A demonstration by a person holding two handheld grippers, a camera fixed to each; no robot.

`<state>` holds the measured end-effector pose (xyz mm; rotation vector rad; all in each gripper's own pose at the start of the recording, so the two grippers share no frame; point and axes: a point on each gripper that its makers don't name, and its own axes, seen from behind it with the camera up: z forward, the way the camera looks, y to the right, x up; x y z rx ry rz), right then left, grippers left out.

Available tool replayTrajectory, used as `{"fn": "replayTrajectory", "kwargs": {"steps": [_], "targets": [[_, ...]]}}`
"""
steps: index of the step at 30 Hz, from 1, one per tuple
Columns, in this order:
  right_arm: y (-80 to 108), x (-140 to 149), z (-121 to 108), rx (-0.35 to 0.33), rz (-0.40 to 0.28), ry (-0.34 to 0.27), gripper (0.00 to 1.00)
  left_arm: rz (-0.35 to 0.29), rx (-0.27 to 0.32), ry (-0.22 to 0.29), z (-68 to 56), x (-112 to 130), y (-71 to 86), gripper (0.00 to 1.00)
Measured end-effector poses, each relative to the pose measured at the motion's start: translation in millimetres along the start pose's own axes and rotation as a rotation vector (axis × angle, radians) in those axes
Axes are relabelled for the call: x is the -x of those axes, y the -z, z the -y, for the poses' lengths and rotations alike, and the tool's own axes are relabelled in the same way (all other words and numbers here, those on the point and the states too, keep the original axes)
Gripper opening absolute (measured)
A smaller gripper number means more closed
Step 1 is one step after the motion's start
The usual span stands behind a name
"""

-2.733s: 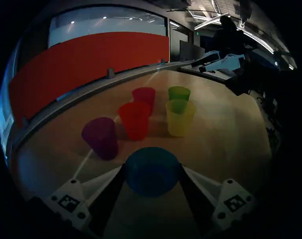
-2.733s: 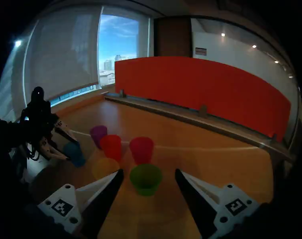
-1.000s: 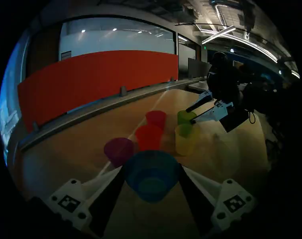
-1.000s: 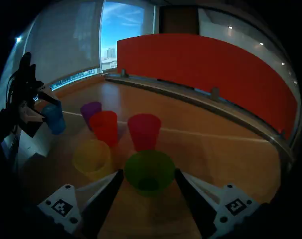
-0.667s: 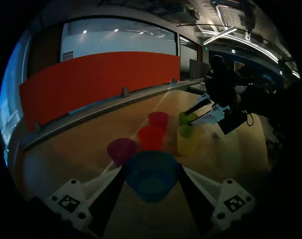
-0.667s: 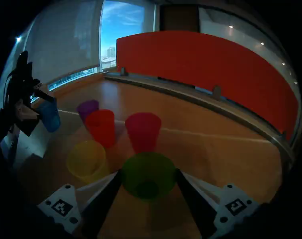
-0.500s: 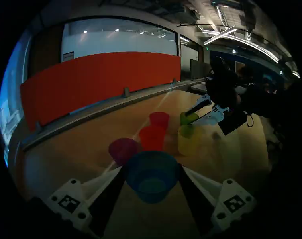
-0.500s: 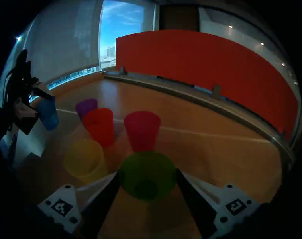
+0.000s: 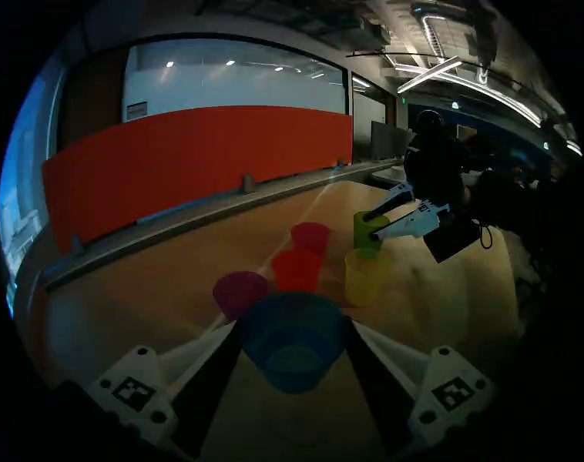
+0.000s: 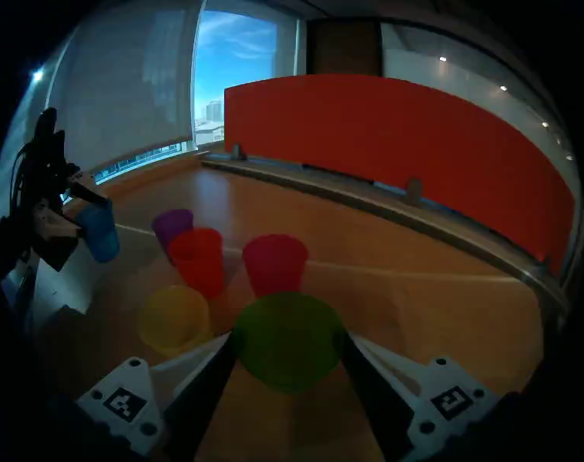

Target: Pour water

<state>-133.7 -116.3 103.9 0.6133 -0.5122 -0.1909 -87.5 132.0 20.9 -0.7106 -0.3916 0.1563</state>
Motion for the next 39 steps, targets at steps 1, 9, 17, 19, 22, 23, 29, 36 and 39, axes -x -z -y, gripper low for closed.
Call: {"fn": "replayTrajectory", "kwargs": {"steps": [1,9,17,19,22,23,29,36,39], "targets": [[4.1,-3.7,0.8,-0.001,-0.006,0.003,0.93,-0.005,0.0,0.001,-0.2,-1.9,1.0,0.89],[35.7,-36.8,11.8,-0.01,-0.057,0.026,0.93,-0.058,0.002,0.005,-4.3,-22.6,12.4,0.89],[63.9,-62.6,25.4,-0.015,-0.105,0.049,0.93,-0.112,0.0,-0.005,-10.9,-45.5,28.9,0.89],[70.3,-69.0,28.3,-0.016,-0.123,0.051,0.93,-0.132,-0.004,-0.008,-11.6,-52.4,33.2,0.89],[79.2,-78.3,32.0,-0.016,-0.149,0.054,0.93,-0.165,-0.007,-0.005,-13.0,-62.6,38.8,0.89],[81.9,-81.2,33.1,-0.016,-0.157,0.055,0.93,-0.176,-0.007,-0.004,-13.6,-65.8,40.5,0.89],[95.1,-95.8,38.5,-0.017,-0.198,0.066,0.93,-0.24,-0.006,0.011,-15.9,-83.8,47.7,0.89],[104.9,-109.1,44.9,-0.021,-0.24,0.086,0.93,-0.313,-0.035,0.011,-13.2,-103.4,51.5,0.89],[107.9,-112.3,47.2,-0.024,-0.249,0.092,0.93,-0.331,-0.033,0.007,-14.7,-109.7,52.9,0.89]]}}
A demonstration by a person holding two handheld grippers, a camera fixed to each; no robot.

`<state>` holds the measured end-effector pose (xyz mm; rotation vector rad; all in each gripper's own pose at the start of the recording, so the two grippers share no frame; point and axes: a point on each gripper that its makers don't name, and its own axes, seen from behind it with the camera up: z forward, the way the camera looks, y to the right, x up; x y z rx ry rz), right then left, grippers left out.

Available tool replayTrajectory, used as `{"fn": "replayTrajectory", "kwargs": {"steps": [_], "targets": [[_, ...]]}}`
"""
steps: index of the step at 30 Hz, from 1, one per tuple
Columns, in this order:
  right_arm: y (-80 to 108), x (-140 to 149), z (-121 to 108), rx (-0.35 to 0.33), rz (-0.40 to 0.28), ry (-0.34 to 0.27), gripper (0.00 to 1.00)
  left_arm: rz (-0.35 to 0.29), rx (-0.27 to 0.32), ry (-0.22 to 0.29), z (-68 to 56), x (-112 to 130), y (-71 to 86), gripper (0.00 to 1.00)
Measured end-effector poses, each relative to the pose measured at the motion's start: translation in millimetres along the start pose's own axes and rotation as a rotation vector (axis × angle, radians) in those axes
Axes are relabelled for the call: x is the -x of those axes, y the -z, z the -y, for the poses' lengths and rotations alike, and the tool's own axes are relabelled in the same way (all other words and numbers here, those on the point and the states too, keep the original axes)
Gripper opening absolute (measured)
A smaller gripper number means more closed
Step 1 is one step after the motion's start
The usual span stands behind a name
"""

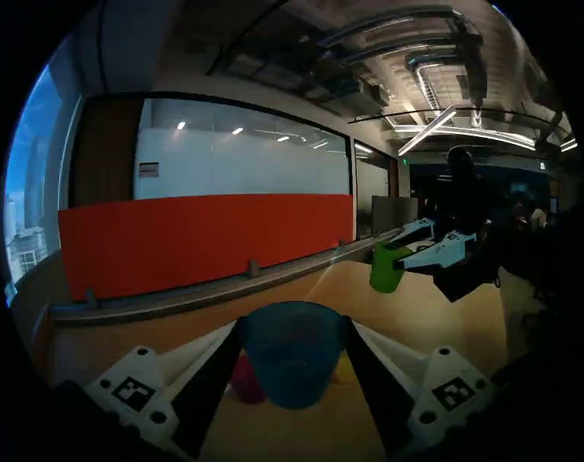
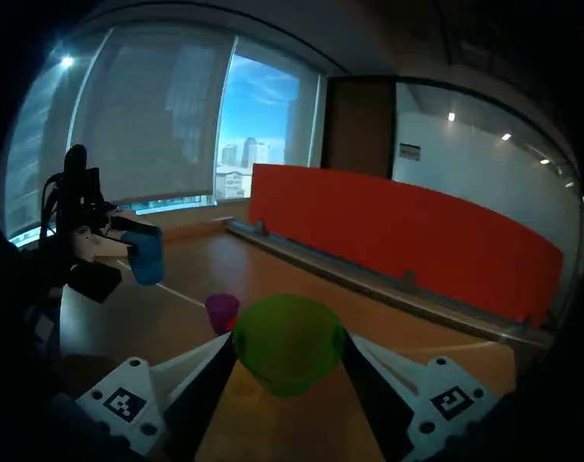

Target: Pour water

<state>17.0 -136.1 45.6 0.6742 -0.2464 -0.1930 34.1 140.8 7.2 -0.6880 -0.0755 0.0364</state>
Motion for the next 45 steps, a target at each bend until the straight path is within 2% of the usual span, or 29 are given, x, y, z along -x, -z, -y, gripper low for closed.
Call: {"fn": "replayTrajectory", "kwargs": {"steps": [8,29,45], "targets": [[4.9,-8.2,1.8,-0.002,-0.025,0.011,0.93,0.0,0.008,-0.009,-2.3,-6.1,-1.4,0.89],[6.0,-37.2,5.9,-0.01,-0.165,-0.002,0.94,0.002,0.027,-0.014,-5.8,-12.9,-5.6,0.89],[3.5,-45.4,1.3,0.005,-0.204,-0.011,0.94,0.006,0.033,-0.013,-4.9,-15.1,-9.7,0.89]]}}
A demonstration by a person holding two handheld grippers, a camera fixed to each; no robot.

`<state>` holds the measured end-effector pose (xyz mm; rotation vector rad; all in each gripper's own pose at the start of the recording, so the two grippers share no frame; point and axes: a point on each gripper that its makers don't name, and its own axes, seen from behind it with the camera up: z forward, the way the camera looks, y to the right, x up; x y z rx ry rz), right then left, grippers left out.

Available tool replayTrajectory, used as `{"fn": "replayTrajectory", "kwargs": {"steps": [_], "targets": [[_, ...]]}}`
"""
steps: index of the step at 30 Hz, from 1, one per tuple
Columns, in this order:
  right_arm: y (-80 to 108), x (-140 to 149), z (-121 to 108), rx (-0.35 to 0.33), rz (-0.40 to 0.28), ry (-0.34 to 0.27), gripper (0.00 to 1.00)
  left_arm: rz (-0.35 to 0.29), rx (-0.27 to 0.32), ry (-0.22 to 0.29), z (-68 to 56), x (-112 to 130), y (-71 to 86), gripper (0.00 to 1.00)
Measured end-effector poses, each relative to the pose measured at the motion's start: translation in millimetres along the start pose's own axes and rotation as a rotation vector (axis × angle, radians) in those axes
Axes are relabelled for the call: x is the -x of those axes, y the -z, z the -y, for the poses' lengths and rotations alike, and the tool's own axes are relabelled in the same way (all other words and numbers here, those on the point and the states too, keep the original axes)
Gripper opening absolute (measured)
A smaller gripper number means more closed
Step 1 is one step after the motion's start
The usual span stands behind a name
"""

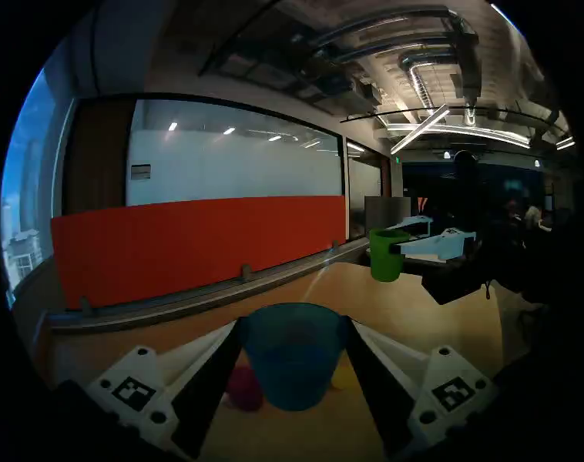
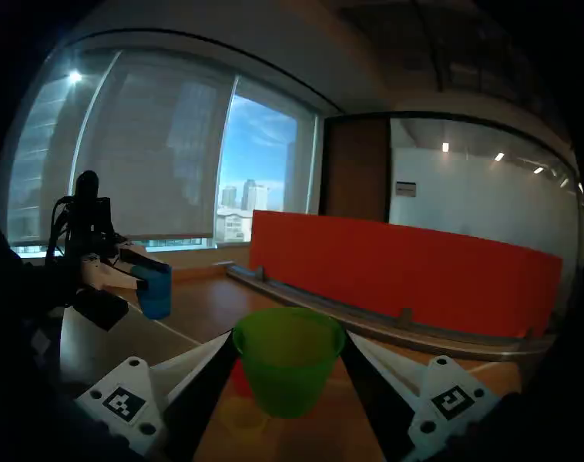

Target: Pour water

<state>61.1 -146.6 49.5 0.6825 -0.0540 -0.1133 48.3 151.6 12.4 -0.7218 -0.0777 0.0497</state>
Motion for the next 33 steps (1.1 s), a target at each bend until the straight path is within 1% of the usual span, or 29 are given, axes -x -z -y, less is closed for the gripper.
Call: {"fn": "replayTrajectory", "kwargs": {"steps": [11,15,20,26,33], "targets": [[0.6,-1.3,2.4,-0.013,0.0,-0.003,0.93,0.001,-0.02,-0.019,7.4,-6.8,-1.8,0.89],[0.5,-0.6,4.7,-0.016,0.001,0.007,0.93,0.004,-0.022,-0.031,8.6,-9.9,-2.4,0.89],[-1.2,1.7,13.5,-0.036,0.007,0.017,0.93,-0.006,-0.024,-0.058,8.0,-19.5,-3.4,0.89],[-5.3,5.6,28.2,-0.073,0.012,0.009,0.93,-0.02,-0.022,-0.08,5.9,-30.3,-6.8,0.89],[-11.4,13.3,44.7,-0.111,0.025,0.0,0.92,-0.027,-0.03,-0.139,4.4,-42.1,-11.0,0.89]]}}
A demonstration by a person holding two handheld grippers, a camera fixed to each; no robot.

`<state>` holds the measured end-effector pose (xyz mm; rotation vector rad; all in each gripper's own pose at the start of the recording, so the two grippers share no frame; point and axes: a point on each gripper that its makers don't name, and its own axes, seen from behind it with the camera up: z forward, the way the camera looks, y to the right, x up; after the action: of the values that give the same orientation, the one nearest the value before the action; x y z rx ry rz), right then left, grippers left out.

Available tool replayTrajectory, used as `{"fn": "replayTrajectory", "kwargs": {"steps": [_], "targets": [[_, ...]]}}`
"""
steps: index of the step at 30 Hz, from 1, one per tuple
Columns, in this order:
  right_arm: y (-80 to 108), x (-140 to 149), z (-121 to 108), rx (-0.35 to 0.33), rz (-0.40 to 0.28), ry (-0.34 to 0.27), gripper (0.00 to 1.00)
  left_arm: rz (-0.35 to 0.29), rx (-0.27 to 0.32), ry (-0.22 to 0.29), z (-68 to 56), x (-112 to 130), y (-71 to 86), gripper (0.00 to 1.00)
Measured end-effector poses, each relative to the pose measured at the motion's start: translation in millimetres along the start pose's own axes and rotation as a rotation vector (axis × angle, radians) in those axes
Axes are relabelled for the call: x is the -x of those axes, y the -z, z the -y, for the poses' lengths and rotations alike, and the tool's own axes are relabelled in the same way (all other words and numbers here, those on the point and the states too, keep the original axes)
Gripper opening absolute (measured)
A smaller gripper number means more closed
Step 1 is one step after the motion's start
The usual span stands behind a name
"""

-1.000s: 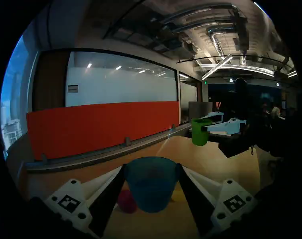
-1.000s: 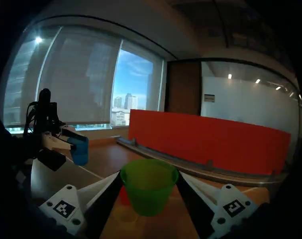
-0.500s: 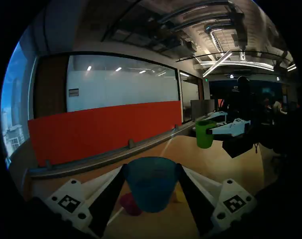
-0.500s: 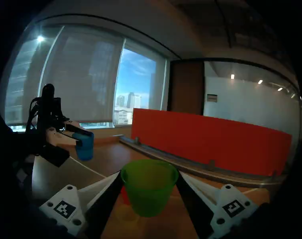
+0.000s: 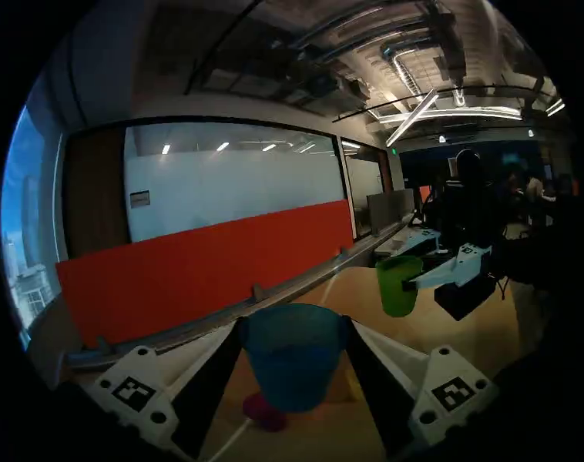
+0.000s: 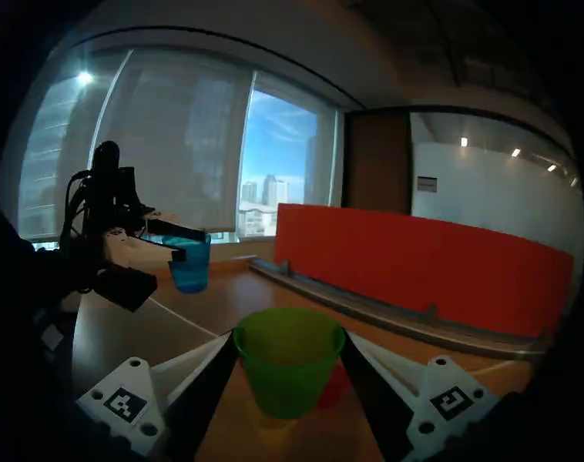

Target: Pour water

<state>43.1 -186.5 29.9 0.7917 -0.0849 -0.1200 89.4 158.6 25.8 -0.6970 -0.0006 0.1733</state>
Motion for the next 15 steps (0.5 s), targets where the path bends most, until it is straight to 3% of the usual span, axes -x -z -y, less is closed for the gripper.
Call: {"fn": "replayTrajectory", "kwargs": {"steps": [15], "targets": [[-14.5,3.4,33.5,-0.089,-0.003,-0.015,0.92,-0.041,0.002,-0.125,-8.6,-35.6,-4.2,0.89]]}}
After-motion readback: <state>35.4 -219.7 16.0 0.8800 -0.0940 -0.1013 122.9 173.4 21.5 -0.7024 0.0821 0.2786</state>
